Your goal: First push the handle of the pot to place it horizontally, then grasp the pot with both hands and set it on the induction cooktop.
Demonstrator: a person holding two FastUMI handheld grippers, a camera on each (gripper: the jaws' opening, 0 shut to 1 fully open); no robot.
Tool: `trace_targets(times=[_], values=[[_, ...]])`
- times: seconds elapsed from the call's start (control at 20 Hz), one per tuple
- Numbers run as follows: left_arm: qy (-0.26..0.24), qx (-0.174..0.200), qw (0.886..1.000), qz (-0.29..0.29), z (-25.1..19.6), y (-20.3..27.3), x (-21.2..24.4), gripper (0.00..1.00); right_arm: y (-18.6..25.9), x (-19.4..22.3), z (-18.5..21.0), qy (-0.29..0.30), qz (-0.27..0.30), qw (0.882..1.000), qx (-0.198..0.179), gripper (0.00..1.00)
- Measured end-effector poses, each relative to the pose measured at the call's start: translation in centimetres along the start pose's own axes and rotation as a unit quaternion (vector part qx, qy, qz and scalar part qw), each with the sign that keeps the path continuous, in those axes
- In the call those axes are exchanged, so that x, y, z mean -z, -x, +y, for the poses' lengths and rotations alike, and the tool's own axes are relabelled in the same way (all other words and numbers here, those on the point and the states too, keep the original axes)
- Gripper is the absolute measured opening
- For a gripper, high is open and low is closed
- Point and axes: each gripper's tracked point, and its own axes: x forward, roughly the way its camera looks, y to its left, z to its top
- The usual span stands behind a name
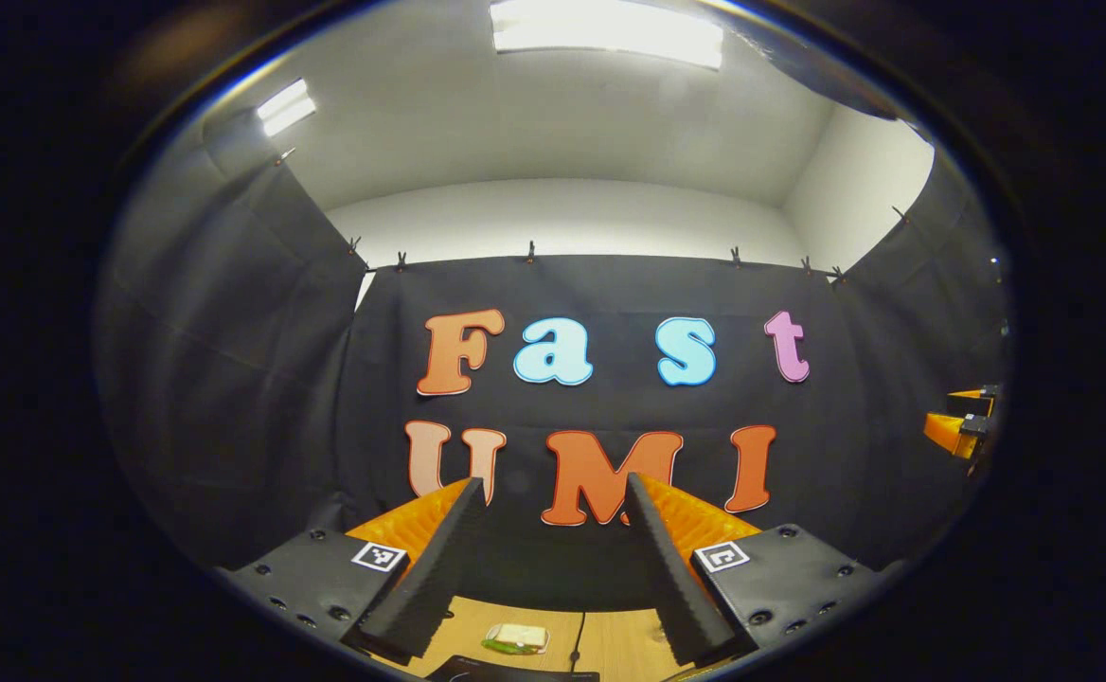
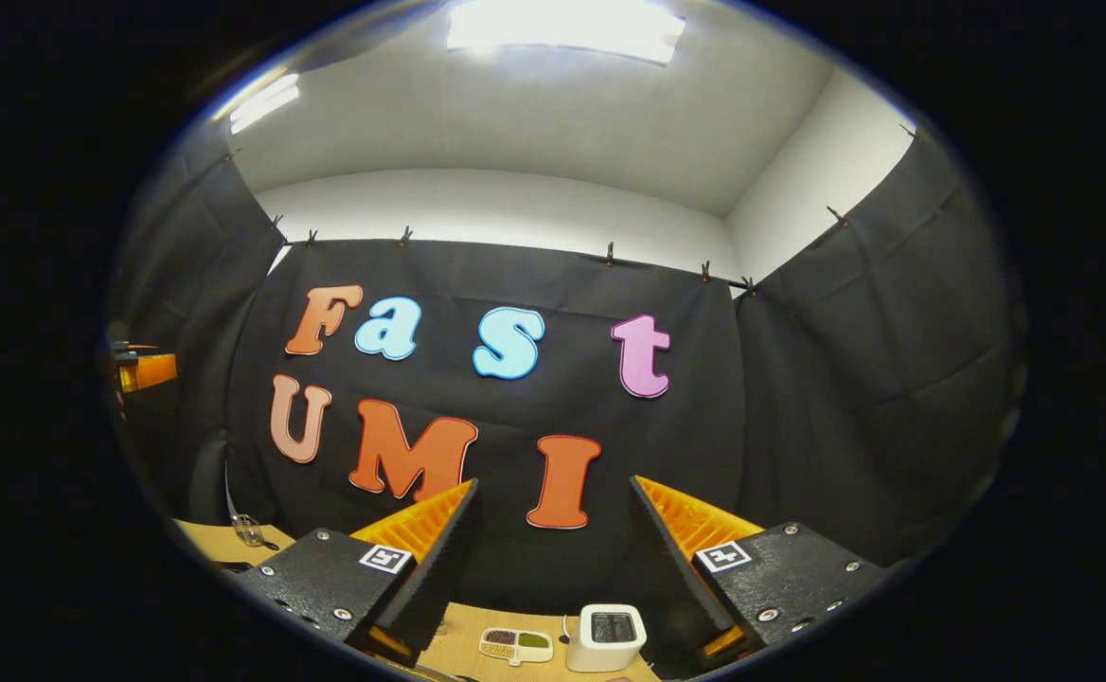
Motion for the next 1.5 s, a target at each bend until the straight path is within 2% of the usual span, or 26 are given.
trace_targets(times=[0.15, 0.25, 0.35, 0.4, 0.6, 0.75, 0.95, 1.2, 1.25, 1.35, 1.45, 1.5], values=[[-0.001, -0.003, 1.000, -0.008, -0.6, 1.0, -0.7, 0.92, 0.4, 0.3, -0.4, -0.005, 0.002, 1.000, -0.006, 0.94], [0.003, 0.000, 1.000, -0.005, -1.1, 1.4, -0.7, 0.70, 0.5, 0.3, -0.9, -0.010, 0.002, 1.000, -0.008, 0.94], [0.003, -0.004, 1.000, 0.000, -1.5, 1.8, -0.5, 0.39, 0.5, 0.5, -1.3, -0.012, 0.002, 1.000, -0.010, 0.94], [0.009, 0.003, 1.000, 0.007, -2.0, 1.7, 0.1, 0.08, 0.8, 0.6, -1.6, -0.012, 0.002, 1.000, -0.011, 0.93], [0.032, 0.030, 0.996, 0.078, -5.3, 2.6, 3.9, 0.07, 1.6, 1.1, -2.7, -0.010, 0.008, 1.000, -0.012, 0.93], [0.042, 0.046, 0.985, 0.162, -7.7, 3.6, 9.1, 0.07, 2.5, 1.6, -4.3, -0.007, 0.014, 1.000, -0.006, 0.93], [0.050, 0.066, 0.954, 0.289, -10.5, 6.7, 17.1, 0.07, 3.8, 2.2, -6.6, -0.005, 0.021, 1.000, 0.006, 0.93], [0.058, 0.062, 0.903, 0.421, -12.2, 12.0, 25.8, 0.07, 5.6, 3.0, -9.5, -0.003, 0.031, 0.999, 0.020, 0.93], [0.059, 0.061, 0.891, 0.445, -12.3, 13.6, 27.2, 0.10, 5.8, 3.1, -9.9, -0.003, 0.032, 0.999, 0.021, 0.93], [0.073, 0.063, 0.865, 0.493, -13.1, 16.7, 29.6, 0.07, 6.4, 3.6, -10.8, -0.004, 0.039, 0.999, 0.023, 0.93], [0.075, 0.066, 0.832, 0.545, -14.4, 20.1, 32.0, 0.10, 6.8, 4.1, -11.6, -0.005, 0.045, 0.999, 0.027, 0.94], [0.074, 0.066, 0.818, 0.566, -14.7, 21.4, 33.0, 0.07, 6.9, 4.4, -11.7, -0.005, 0.048, 0.998, 0.027, 0.94]])
